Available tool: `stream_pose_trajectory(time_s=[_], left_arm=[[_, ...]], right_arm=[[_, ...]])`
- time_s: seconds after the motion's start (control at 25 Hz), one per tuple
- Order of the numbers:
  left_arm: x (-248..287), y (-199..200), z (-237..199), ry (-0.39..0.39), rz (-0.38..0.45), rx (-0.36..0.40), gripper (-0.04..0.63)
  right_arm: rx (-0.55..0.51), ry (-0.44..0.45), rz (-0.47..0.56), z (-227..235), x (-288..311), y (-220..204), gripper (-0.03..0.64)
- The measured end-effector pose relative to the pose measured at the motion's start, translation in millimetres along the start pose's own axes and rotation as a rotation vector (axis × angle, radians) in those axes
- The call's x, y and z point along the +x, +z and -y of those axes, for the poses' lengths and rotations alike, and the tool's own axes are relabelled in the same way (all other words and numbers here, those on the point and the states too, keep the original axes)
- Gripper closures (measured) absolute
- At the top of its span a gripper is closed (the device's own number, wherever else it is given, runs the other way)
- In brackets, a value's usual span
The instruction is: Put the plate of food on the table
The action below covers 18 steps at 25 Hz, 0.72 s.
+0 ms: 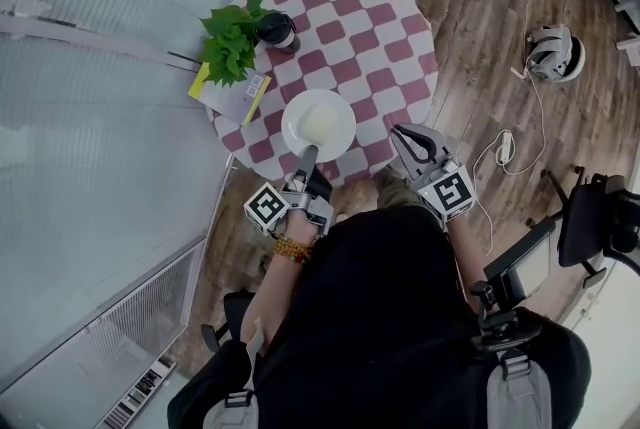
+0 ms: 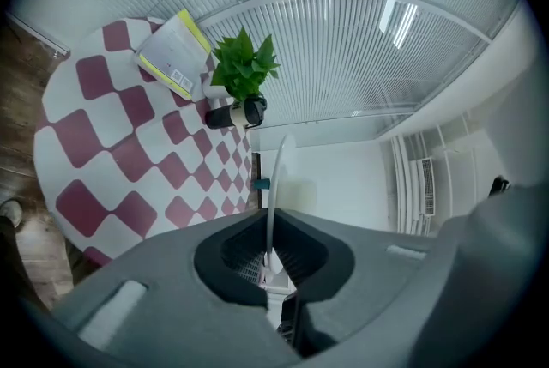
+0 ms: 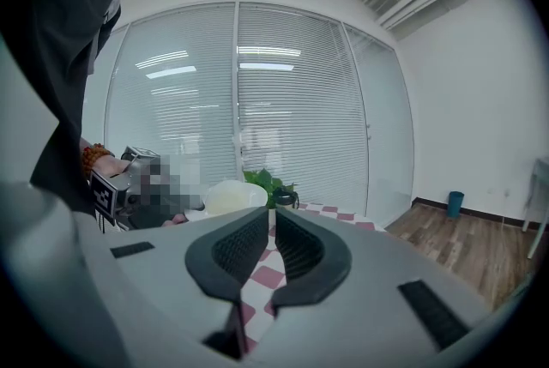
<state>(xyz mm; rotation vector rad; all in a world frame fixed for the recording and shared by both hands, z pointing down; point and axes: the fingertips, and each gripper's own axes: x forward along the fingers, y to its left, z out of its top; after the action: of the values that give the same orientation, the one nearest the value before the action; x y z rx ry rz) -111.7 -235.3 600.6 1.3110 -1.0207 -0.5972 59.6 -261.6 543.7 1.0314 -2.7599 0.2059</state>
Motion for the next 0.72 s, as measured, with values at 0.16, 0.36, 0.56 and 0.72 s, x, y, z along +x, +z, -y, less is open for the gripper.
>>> stream_pose_trajectory(time_s=[0.16, 0.36, 0.56, 0.72], left_arm=[[53.6, 7.3, 18.2, -0.016, -0.025, 0.027, 0.578], [131.0, 21.6, 60.0, -0.088, -0.033, 0.055, 0.579], [206.4, 50.5, 99.7, -0.155, -0.009, 0.068, 0.578], [260.7, 80.5, 117.2, -0.190, 0.031, 0.082, 0.580]], right_arm=[[0.026, -0.048, -0.028, 38.9, 2.5, -2.3, 0.600], [0.056, -0.074, -0.017, 72.3, 3.4, -11.3, 0.600], [0.079, -0.099, -0.029, 101.6, 2.8, -19.2, 0.600], [0.106, -0.132, -0.036, 121.0, -2.6, -26.8, 0.600]])
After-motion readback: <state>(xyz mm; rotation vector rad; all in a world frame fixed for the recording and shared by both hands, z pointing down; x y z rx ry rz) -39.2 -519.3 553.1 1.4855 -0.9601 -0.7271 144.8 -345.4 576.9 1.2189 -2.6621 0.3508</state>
